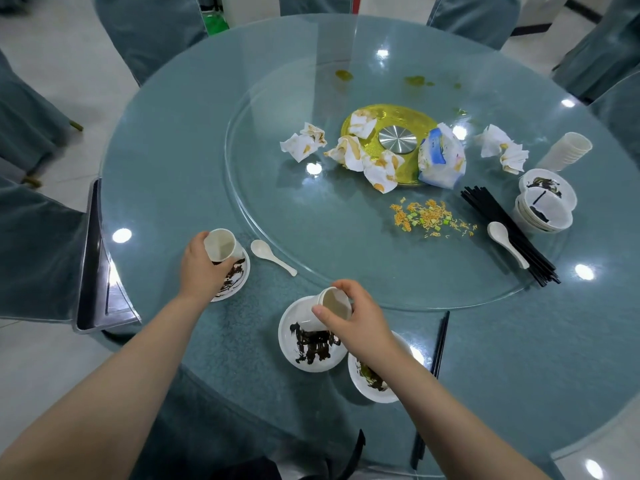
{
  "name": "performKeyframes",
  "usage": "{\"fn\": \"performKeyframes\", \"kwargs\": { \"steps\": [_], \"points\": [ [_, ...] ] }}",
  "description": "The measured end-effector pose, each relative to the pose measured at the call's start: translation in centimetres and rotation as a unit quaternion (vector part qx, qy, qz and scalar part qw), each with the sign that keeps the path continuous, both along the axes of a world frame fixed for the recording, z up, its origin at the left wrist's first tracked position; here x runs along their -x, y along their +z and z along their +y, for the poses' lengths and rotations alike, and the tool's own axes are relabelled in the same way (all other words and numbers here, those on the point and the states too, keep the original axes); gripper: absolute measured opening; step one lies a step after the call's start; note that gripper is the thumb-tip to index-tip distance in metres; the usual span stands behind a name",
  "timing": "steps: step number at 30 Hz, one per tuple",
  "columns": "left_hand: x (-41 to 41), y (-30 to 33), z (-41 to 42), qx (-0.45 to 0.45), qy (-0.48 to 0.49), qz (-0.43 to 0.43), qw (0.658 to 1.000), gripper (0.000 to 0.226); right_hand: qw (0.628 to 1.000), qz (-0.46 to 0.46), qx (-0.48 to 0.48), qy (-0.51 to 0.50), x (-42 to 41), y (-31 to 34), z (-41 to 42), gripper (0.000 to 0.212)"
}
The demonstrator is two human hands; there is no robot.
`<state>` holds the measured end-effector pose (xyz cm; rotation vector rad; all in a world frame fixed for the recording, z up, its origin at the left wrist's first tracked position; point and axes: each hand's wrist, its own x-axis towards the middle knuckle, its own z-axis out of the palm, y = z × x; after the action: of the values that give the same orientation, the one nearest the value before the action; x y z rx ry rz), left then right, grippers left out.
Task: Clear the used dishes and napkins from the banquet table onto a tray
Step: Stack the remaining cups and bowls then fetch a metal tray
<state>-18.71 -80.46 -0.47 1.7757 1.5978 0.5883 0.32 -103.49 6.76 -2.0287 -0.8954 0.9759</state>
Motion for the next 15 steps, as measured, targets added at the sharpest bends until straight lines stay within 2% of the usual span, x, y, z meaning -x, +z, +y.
{"fn": "performKeyframes", "kwargs": {
  "steps": [5, 8, 15],
  "points": [
    [-0.5, 0.7, -1.3, -0.016, -0.037, -0.029, 0.999, 0.07, 1.0, 0.003, -0.005, -0.011, -0.3, 0.3, -0.5, 0.043],
    [-0.9, 1.2, -2.4, -0.013, -0.075, -0.038, 0.996, 0.069, 0.999, 0.013, -0.013, -0.027, -0.5, 0.3, -0.6, 0.045],
    [-2.1, 3.1, -6.4, -0.027, -0.192, -0.058, 0.979, 0.081, 0.994, 0.046, -0.061, -0.076, -1.3, 1.1, -1.0, 0.036]
  ]
}}
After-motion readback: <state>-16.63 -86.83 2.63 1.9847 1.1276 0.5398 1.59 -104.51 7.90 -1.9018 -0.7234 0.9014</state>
